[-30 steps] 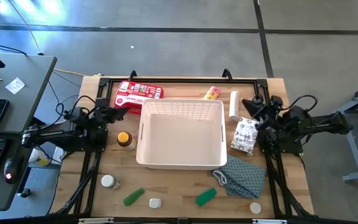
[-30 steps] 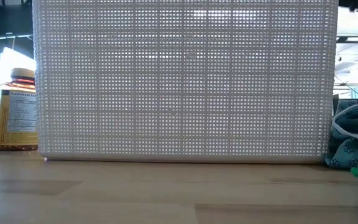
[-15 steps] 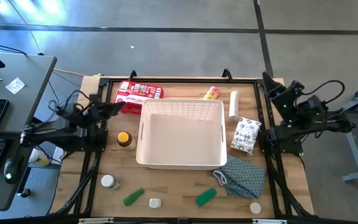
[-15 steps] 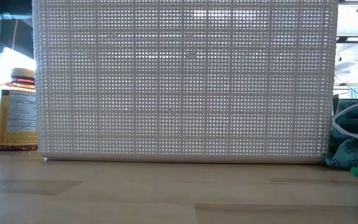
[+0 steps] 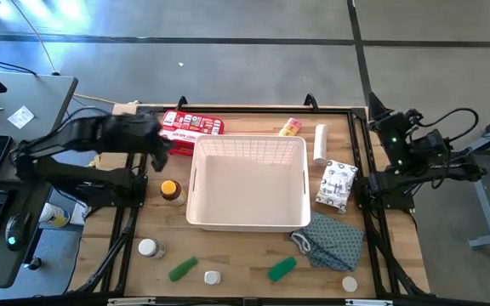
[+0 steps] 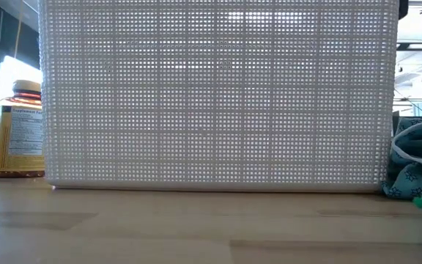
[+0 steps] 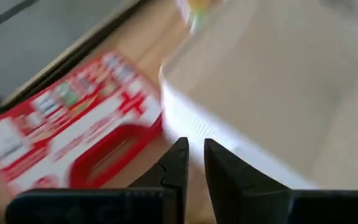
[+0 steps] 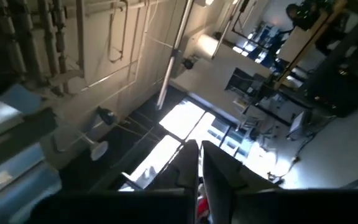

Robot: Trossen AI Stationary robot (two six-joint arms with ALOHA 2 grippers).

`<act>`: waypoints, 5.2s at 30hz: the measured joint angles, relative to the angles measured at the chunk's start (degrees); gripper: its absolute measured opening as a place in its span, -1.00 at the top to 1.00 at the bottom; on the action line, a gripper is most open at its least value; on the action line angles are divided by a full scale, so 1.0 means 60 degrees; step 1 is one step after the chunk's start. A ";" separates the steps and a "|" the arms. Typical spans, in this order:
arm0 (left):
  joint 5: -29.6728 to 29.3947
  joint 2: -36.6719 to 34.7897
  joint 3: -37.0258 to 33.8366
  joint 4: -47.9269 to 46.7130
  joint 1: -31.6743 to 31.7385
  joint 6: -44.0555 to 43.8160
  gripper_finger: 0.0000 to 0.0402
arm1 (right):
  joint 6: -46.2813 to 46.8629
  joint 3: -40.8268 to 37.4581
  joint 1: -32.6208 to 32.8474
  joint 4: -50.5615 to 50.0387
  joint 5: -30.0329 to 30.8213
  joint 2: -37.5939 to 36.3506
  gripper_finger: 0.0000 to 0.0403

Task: Pick & place medical supplies in basket/bin
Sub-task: Put the red first aid kit box into the white container

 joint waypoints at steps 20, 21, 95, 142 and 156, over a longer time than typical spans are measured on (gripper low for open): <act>0.1692 0.1449 -0.1086 -0.0176 0.3711 0.6709 0.07 | -0.2167 0.0000 0.0022 -0.0361 0.0671 0.0000 0.94; 0.1874 0.1400 -0.1323 -0.0204 0.3909 0.7037 0.02 | -0.2177 0.0000 0.0022 -0.0438 0.0672 0.0000 0.94; 0.0542 0.4045 0.5100 -0.3000 0.3993 0.5386 0.58 | 0.0208 -0.0004 0.0018 -0.4051 0.1032 0.0018 0.94; 0.2001 0.9892 0.6216 -0.1585 -0.2297 0.4710 0.58 | 0.0093 -0.0007 0.0029 -0.3389 -0.1717 -0.1356 0.94; 0.1692 1.0436 0.4685 -0.0354 -0.2189 0.4542 0.53 | 0.0372 -0.0004 0.0029 -0.3906 -0.2357 -0.1388 0.94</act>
